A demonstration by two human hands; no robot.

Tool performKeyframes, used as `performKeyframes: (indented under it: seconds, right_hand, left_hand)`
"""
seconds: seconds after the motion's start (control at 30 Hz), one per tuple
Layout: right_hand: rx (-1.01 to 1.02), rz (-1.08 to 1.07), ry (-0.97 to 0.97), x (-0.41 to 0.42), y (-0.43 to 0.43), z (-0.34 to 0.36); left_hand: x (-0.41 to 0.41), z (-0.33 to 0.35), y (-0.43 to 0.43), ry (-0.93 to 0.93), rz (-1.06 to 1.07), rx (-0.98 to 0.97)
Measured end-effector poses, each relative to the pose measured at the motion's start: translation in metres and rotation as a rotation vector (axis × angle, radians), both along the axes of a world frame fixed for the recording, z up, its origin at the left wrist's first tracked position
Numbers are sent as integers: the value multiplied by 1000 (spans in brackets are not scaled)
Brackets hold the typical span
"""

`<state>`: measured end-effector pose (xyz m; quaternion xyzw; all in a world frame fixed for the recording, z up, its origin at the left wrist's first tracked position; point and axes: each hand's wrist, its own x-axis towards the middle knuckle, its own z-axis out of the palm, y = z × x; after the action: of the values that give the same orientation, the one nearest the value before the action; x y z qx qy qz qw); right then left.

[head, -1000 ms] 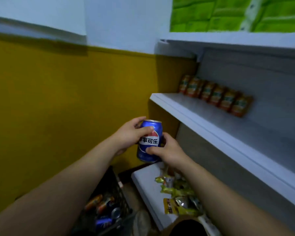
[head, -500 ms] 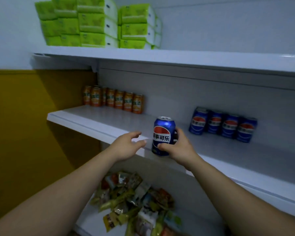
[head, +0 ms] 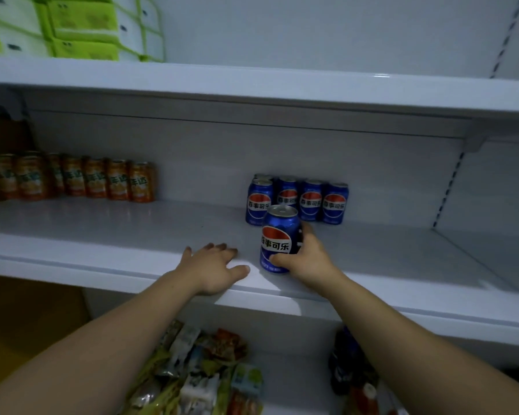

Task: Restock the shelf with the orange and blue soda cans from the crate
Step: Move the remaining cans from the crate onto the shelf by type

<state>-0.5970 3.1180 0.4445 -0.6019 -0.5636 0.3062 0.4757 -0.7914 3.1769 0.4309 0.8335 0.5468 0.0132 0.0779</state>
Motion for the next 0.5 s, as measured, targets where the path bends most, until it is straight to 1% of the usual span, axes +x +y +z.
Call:
performKeyframes:
  seconds: [0.13, 0.5]
  right_hand:
    - [-1, -52, -61, 14, 19, -2]
    - [68, -169, -224, 38, 99, -15]
  left_hand:
    - [12, -6, 4, 39, -5, 17]
    - [6, -13, 7, -8, -11, 25]
